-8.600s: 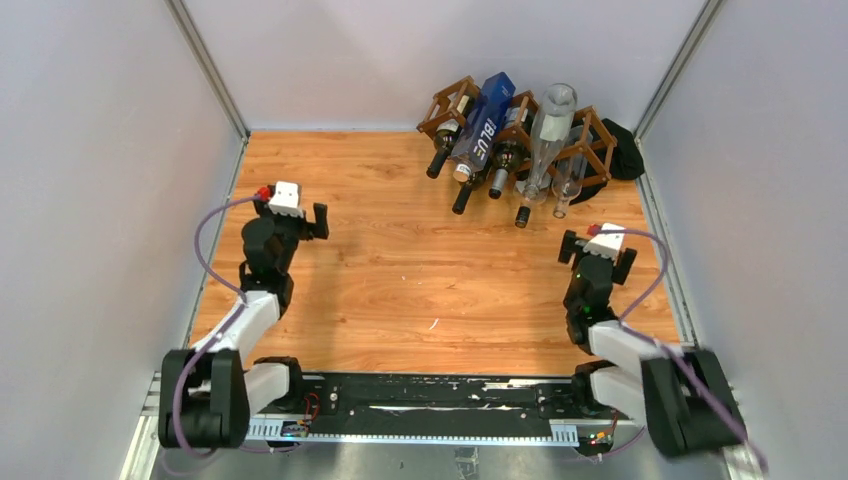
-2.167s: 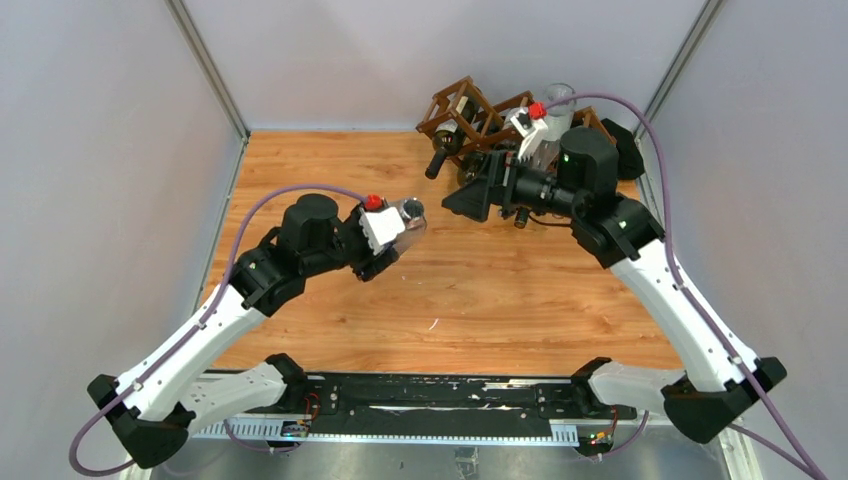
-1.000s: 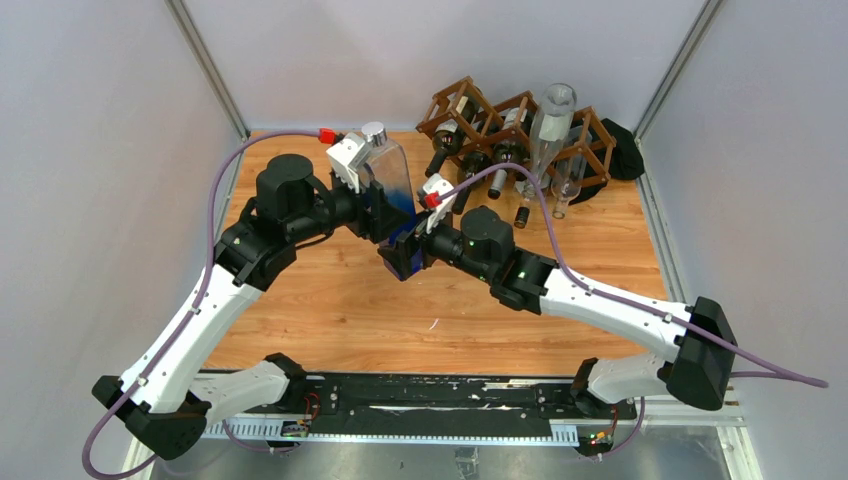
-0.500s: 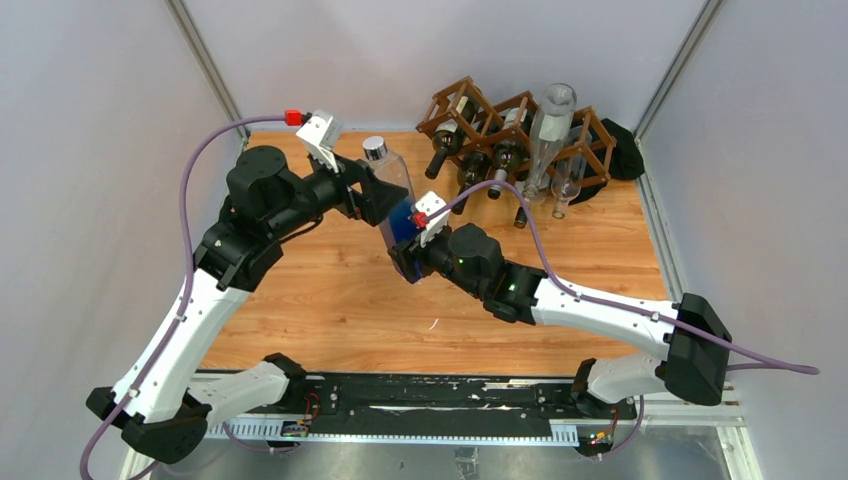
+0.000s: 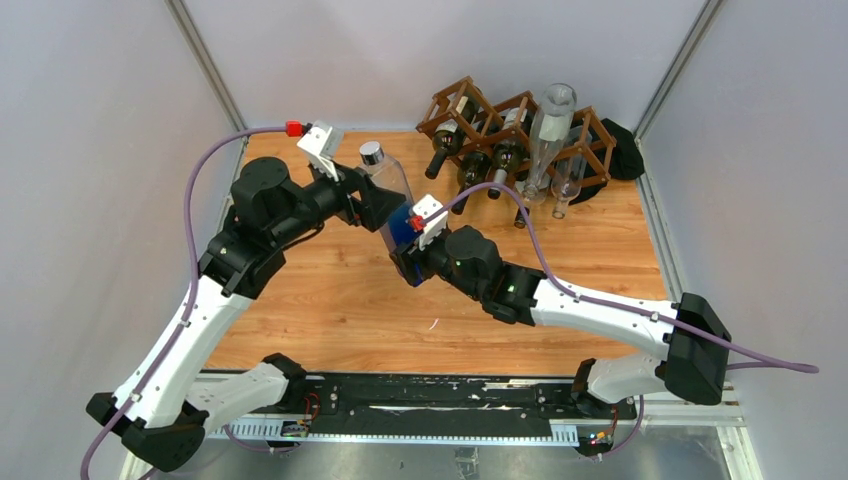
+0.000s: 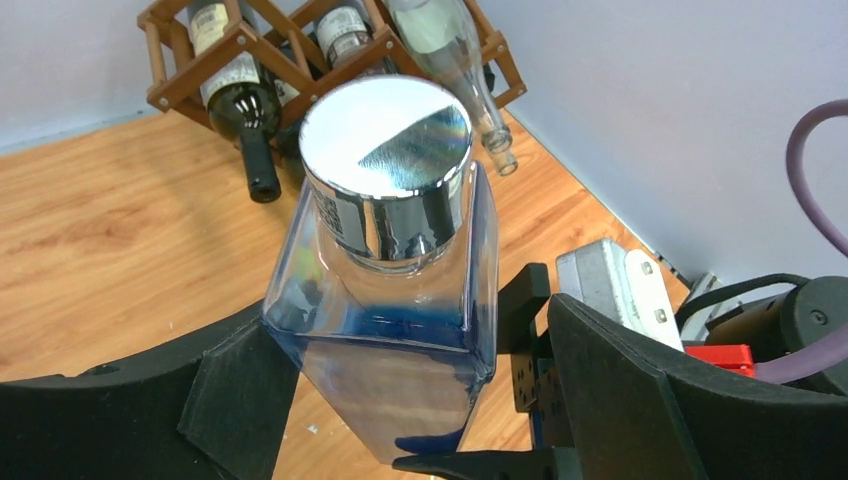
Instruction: Take the wine bottle off the wine rack
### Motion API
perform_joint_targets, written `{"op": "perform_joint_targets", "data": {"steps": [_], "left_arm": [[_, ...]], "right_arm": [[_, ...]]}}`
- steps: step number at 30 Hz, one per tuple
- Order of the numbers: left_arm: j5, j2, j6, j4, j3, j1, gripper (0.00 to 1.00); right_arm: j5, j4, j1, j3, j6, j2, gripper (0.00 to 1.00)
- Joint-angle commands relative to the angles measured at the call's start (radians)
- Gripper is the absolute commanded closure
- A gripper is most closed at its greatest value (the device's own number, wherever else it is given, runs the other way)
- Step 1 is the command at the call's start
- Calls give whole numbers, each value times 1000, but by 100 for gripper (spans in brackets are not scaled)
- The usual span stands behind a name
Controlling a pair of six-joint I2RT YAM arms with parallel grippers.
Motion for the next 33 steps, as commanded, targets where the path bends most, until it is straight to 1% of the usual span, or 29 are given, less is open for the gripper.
{"op": "perform_joint_targets", "data": {"steps": [1, 7, 9, 11, 12, 15, 17, 18, 19, 20, 21, 22, 23, 27, 30, 33], "left_arm": [[36, -5, -28, 14, -44, 0, 9], [54, -26, -28, 24, -102, 0, 8], [54, -27, -26, 36, -103, 1, 12], [66, -24, -24, 51, -96, 4, 20], [71, -22, -24, 58, -93, 5, 26], [77, -8, -18, 66, -88, 6, 47], [71, 8, -3, 62, -78, 8, 64], [71, 23, 7, 60, -67, 12, 72], [73, 36, 17, 55, -53, 19, 79], [78, 53, 23, 51, -28, 28, 86], [82, 70, 28, 48, -8, 38, 90], [89, 88, 36, 48, 12, 48, 93], [94, 106, 43, 51, 32, 60, 95], [119, 187, 88, 90, 115, 117, 100], [132, 262, 123, 120, 195, 166, 100], [164, 371, 152, 128, 281, 220, 100]], "right_arm": [[11, 166, 19, 85, -6, -27, 100], [11, 174, 19, 95, -3, -21, 100], [7, 174, 19, 98, 1, -18, 100], [2, 176, 19, 97, 7, -14, 100], [-1, 177, 20, 98, 10, -12, 100], [-20, 177, 20, 108, 22, -4, 100], [-38, 167, 20, 119, 29, 2, 99], [-42, 153, 19, 125, 37, 5, 89], [-39, 140, 18, 129, 44, 7, 74], [-35, 129, 19, 129, 51, 7, 53], [-25, 120, 19, 125, 59, 6, 31], [-12, 106, 17, 122, 66, 4, 17], [-1, 92, 16, 117, 69, 3, 14], [31, 0, 2, 118, 84, -1, 11], [42, -51, -16, 102, 101, -19, 10], [44, -119, -58, 104, 132, -47, 9]]}}
